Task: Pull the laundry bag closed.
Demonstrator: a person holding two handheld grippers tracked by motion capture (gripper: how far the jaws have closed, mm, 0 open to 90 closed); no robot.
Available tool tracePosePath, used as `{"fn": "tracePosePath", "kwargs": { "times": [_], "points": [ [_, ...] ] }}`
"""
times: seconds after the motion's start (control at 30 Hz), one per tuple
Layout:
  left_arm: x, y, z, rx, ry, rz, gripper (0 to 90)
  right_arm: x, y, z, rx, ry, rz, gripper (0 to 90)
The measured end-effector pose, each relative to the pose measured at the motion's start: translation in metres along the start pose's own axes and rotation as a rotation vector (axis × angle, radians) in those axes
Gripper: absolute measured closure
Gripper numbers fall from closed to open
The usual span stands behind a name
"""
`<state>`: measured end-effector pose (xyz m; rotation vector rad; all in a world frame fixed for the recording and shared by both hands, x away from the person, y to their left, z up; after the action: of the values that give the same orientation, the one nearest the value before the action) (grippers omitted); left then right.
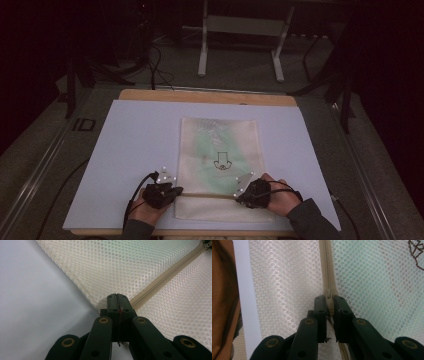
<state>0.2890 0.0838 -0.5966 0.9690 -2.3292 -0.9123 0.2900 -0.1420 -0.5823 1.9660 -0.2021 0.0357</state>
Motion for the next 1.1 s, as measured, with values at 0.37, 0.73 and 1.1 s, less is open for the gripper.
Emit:
{"fn": "tracePosePath", "kwargs": {
  "times": [0.37, 0.73, 1.1],
  "points": [
    [0.0, 0.0, 0.0, -0.002, -0.001, 0.001, 89.5, 0.0, 0.003, 0.002, -0.004, 0.002, 0.003, 82.4],
    [0.0, 0.0, 0.0, -0.003, -0.003, 0.003, 89.5, 0.0, 0.005, 0.003, -0.001, -0.003, -0.001, 82.3],
    [0.0, 0.0, 0.0, -0.003, -0.003, 0.002, 89.5, 0.002, 0.01, 0.012, -0.008, -0.014, 0.012, 82.3]
  ]
}}
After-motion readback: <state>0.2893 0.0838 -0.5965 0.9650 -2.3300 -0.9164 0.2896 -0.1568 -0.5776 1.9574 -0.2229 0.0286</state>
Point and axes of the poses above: each handheld gripper's, and its own axes: y roughly backward along the jaws, z roughly out of its underside, x roughly to its right, the point moved 9 cm from there along -y, roughly forward along the jaws, and after that the axes turned 2 degrees about x, right-handed, at the moved point
